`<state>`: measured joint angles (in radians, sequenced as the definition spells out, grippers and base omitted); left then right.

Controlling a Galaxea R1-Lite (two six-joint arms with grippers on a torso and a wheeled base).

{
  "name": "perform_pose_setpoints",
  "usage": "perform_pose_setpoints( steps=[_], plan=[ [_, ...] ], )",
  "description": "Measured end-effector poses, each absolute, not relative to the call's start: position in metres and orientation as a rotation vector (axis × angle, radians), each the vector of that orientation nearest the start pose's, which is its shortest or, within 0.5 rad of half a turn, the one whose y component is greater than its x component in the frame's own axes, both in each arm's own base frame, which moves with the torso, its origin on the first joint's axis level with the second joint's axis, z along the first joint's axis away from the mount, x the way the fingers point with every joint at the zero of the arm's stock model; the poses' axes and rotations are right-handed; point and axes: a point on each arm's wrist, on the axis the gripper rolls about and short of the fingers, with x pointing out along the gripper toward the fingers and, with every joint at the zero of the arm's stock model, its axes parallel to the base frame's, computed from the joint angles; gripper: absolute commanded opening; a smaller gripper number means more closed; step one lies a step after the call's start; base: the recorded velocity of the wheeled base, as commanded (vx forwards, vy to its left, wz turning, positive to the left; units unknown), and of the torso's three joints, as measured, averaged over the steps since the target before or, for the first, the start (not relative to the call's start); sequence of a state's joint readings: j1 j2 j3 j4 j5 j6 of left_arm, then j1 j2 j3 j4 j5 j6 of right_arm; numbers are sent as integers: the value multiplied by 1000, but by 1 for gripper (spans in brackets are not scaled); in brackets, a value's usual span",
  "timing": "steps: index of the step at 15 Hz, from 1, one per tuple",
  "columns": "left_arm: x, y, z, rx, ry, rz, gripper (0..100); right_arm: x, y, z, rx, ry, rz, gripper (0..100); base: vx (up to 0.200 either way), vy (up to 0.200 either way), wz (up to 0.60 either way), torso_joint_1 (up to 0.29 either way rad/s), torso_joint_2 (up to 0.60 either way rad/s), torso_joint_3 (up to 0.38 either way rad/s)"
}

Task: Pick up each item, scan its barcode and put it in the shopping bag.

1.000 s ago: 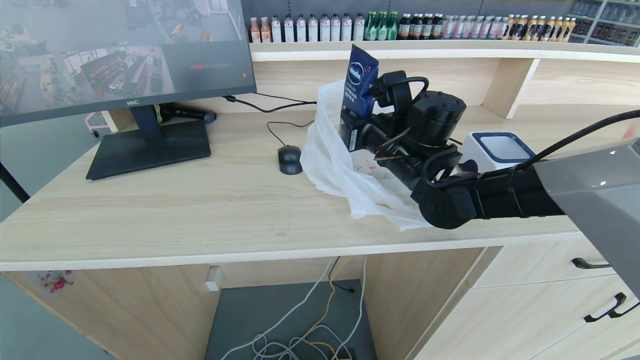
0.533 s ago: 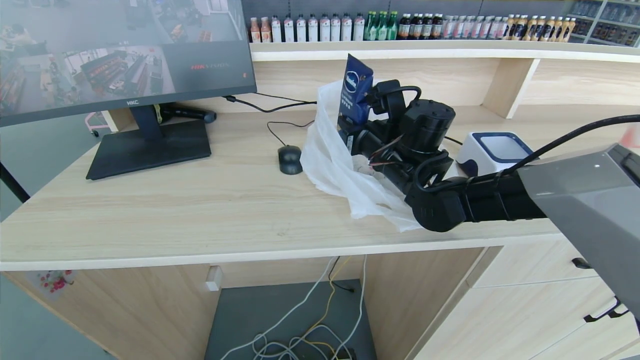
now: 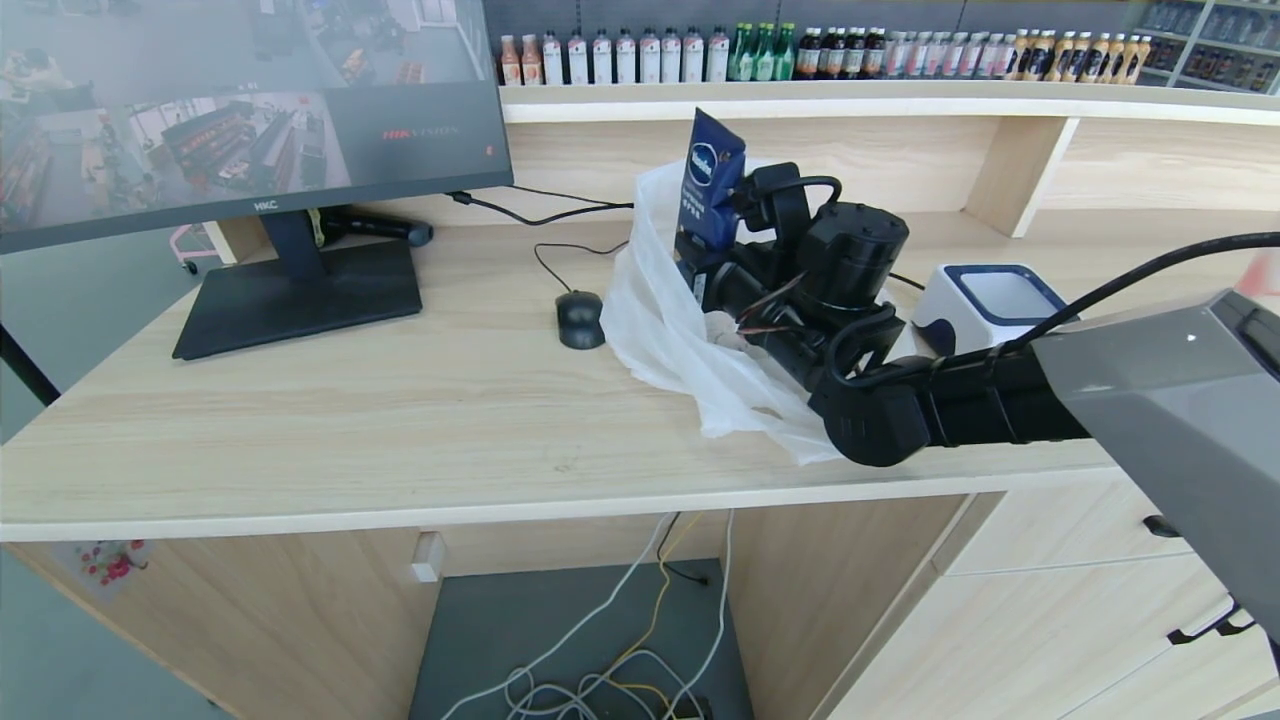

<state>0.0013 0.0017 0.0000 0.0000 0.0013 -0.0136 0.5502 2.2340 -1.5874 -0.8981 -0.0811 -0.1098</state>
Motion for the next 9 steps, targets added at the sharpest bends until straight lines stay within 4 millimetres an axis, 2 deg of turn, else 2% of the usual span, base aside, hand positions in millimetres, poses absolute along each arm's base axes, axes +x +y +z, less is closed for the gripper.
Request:
perform_pose_setpoints(
  steps=[2,3,9],
  plan=[
    [-23,0,76,-13,2,2,100,401,244,216,-30,-262,453,0,0,0,0,0,0,0],
    [-23,0,76,-14,2,2,100,401,244,215,-31,-260,453,100,0,0,0,0,0,0],
    [-23,0,76,-14,2,3,100,401,246,213,-31,-256,457,100,0,0,0,0,0,0]
  ],
)
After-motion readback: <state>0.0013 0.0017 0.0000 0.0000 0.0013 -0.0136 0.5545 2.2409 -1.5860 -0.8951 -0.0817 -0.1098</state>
